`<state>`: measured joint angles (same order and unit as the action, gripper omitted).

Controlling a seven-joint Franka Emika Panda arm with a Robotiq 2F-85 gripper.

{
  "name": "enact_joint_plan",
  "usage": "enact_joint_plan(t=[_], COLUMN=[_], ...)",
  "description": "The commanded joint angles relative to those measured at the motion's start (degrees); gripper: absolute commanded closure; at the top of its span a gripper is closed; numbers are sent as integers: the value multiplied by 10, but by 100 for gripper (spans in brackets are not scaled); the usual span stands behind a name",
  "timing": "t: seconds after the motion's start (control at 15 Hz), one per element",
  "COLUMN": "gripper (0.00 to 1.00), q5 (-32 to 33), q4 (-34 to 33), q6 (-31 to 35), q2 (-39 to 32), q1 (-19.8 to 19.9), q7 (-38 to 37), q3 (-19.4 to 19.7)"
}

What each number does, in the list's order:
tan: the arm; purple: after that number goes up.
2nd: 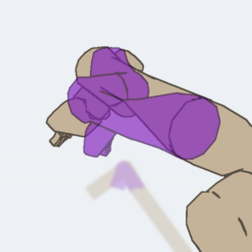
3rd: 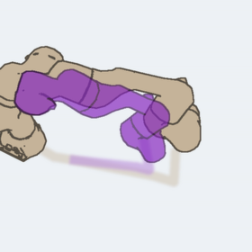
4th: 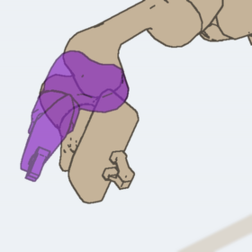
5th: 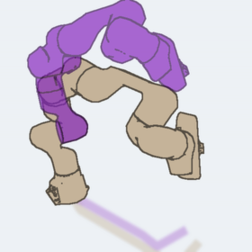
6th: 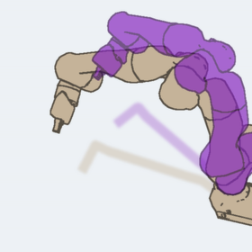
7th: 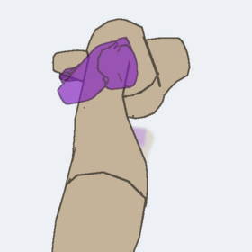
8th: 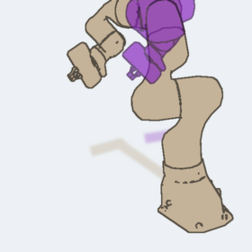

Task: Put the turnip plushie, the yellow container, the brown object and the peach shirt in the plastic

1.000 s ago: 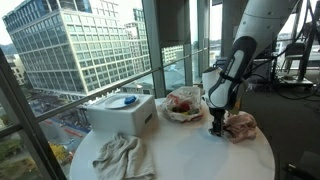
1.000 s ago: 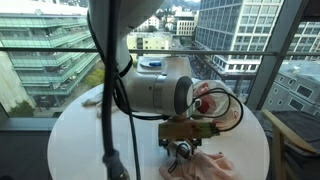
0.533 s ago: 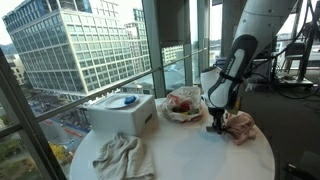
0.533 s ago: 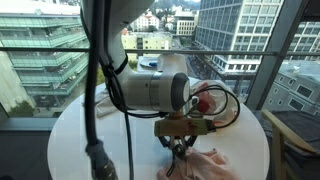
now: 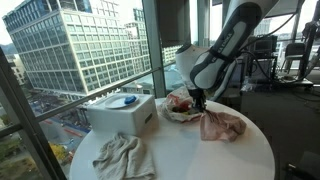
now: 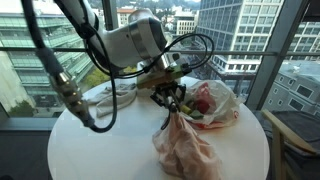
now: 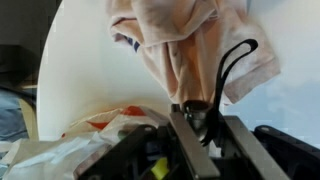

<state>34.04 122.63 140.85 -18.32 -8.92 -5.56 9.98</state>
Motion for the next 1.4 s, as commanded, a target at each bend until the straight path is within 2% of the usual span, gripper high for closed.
enact_joint_plan(t=[0.0,0.4,0.8,1.13,1.33], gripper=[93,93,93,93,93], q5=[82,207,328,367,359], q4=[-105,-280,-418,-521,-561], q6=[-39,-26,-18,-35,-45], q2=[-16,-77,-156,-208,-226], q1=[-12,8,19,17,17], q7=[-89,-183,-283,-318,-319], q3=[-1,7,17,11,4])
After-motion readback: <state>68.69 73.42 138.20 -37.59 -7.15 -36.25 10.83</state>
